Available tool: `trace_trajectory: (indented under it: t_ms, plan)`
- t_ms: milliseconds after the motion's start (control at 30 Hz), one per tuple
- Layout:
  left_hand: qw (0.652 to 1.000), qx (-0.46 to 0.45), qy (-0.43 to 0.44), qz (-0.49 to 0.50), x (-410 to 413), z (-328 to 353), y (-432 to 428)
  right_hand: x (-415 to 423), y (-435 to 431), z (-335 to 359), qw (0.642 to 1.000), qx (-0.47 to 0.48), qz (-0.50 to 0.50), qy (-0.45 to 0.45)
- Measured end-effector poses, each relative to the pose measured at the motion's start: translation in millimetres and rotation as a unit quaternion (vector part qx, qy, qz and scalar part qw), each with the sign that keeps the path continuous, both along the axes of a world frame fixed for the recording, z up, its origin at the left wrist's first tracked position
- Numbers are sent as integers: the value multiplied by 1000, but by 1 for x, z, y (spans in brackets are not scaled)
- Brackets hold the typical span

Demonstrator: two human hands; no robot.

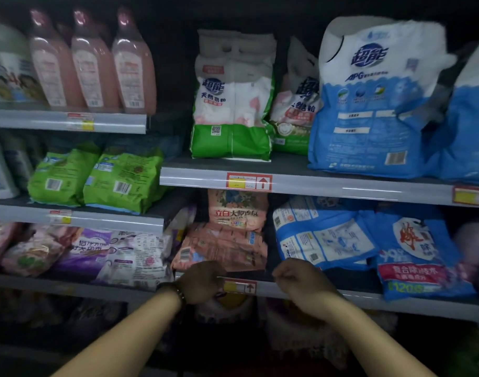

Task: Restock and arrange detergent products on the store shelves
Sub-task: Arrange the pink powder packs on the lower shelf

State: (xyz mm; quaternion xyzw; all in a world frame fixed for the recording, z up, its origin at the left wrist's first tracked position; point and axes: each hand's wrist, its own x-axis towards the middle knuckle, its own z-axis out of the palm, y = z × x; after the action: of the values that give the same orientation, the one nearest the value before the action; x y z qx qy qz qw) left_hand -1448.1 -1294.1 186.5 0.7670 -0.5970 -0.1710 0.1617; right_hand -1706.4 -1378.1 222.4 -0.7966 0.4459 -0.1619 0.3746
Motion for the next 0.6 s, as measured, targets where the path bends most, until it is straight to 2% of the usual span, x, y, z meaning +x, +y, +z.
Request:
trace_trajectory:
  t_ms: [167, 267, 400, 600]
  plan:
    - [998, -11, -40, -47, -40, 51, 8, -23, 11, 34, 998, -59, -14, 35]
    - [993, -27, -74, -91, -58, 82, 15, -44, 18, 57, 995, -101, -23, 12]
    - [997, -53, -16, -58, -64, 120, 29, -59, 30, 93, 991, -131, -25, 6]
    - [990, -129, -37, -47, -58, 190, 65, -39, 47, 157, 983, -185, -6, -15]
